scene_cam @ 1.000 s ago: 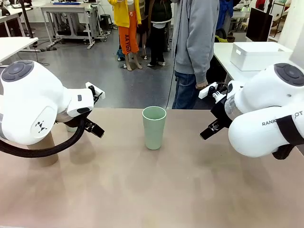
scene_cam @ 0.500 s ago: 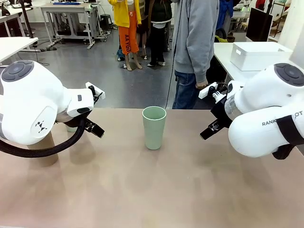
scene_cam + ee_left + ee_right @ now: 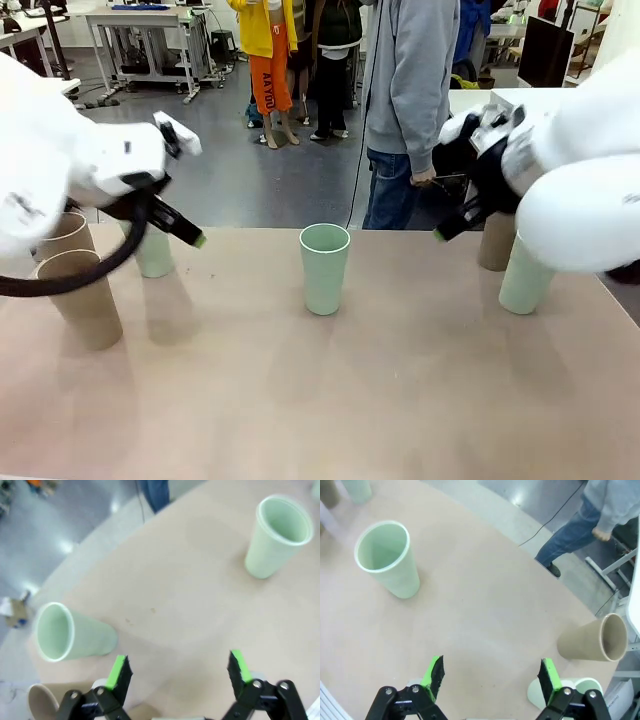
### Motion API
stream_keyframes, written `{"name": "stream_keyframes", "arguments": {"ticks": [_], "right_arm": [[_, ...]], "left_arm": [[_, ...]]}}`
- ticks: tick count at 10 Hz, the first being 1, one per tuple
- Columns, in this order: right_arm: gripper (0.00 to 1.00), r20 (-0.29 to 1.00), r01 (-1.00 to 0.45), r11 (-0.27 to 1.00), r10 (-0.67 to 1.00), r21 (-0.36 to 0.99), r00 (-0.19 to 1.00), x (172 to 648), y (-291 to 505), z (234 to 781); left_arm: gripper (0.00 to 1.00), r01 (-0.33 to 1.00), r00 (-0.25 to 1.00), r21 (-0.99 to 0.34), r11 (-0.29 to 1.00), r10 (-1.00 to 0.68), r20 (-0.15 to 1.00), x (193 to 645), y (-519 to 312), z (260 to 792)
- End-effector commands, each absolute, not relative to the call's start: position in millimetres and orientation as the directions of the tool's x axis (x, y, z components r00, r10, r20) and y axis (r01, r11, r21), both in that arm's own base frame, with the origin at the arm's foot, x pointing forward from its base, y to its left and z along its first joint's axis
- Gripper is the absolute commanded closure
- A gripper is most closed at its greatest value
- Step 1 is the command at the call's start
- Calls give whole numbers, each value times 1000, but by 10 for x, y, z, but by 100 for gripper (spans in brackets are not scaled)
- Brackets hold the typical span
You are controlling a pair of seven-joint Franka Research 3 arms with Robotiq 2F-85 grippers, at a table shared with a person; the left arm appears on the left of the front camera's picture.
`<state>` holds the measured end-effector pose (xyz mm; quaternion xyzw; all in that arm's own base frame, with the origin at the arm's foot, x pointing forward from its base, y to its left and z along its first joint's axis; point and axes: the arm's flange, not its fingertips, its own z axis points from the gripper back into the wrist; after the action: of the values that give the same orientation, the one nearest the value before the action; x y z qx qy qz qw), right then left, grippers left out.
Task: Stack the cups and store them in the basket.
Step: Pick up two Reusable plastic cups , one in each hand.
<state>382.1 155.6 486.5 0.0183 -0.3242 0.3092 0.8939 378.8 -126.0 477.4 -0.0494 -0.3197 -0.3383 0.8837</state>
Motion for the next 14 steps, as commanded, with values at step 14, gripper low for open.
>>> {"name": "stream_keyframes", "arguments": {"ticks": [14], "right_arm": [[0, 882, -832, 530, 298, 165, 365, 3339, -1511, 4997]], "left_arm": [[0, 964, 75, 30, 265, -375, 924, 3094, 1030, 4910]]}}
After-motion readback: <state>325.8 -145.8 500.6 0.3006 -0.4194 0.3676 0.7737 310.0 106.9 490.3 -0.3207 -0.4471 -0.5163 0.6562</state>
